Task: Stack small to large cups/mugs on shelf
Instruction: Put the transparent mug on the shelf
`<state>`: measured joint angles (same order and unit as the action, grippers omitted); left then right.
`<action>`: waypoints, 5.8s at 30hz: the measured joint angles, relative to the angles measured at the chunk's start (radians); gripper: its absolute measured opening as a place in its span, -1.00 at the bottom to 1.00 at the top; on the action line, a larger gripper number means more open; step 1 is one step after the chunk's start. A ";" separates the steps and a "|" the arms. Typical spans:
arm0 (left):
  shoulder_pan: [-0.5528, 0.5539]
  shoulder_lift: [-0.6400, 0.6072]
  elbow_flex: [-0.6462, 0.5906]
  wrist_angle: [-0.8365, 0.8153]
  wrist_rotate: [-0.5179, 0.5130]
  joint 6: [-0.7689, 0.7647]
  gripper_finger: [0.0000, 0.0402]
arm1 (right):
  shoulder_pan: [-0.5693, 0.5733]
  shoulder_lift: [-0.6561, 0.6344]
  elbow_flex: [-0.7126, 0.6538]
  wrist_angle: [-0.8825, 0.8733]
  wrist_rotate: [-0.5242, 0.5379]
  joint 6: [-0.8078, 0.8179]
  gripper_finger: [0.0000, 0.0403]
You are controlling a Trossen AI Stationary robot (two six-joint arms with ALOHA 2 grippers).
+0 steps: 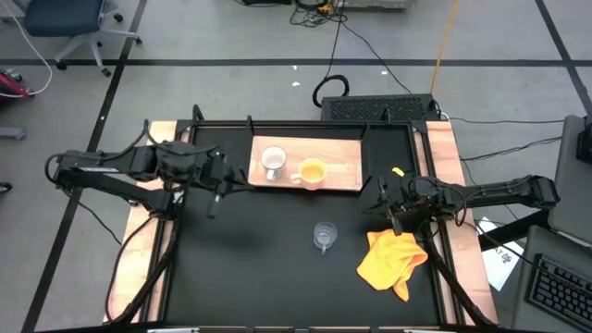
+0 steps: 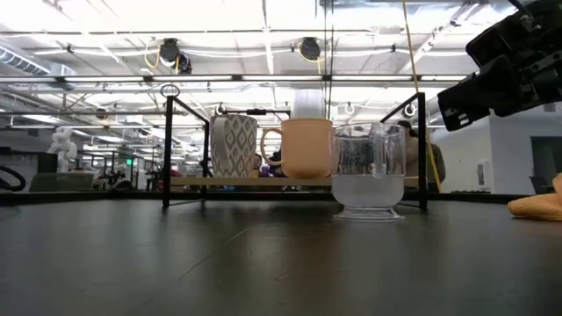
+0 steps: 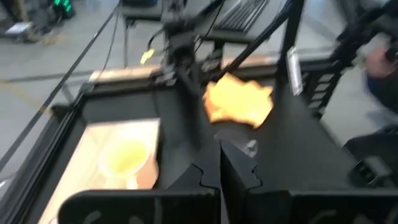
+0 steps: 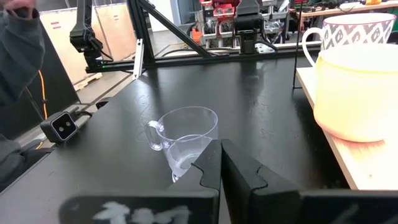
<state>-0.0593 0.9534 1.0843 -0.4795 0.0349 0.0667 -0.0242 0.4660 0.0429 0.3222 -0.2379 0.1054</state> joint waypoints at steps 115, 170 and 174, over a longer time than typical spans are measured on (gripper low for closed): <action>0.003 -0.594 -1.075 0.714 -0.032 -0.071 -0.99 | 0.000 0.140 0.126 0.117 -0.055 -0.031 -1.00; 0.003 -0.594 -1.073 0.717 -0.010 -0.076 -0.84 | 0.135 0.772 0.826 -0.372 0.005 -0.041 -1.00; 0.003 -0.594 -1.073 0.717 -0.010 -0.087 -0.84 | 0.135 0.772 0.827 -0.376 0.005 -0.038 -1.00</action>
<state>-0.0563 0.3596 0.0109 0.2374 0.0250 -0.0208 0.1104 1.2378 0.8696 -0.0536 -0.2329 0.0669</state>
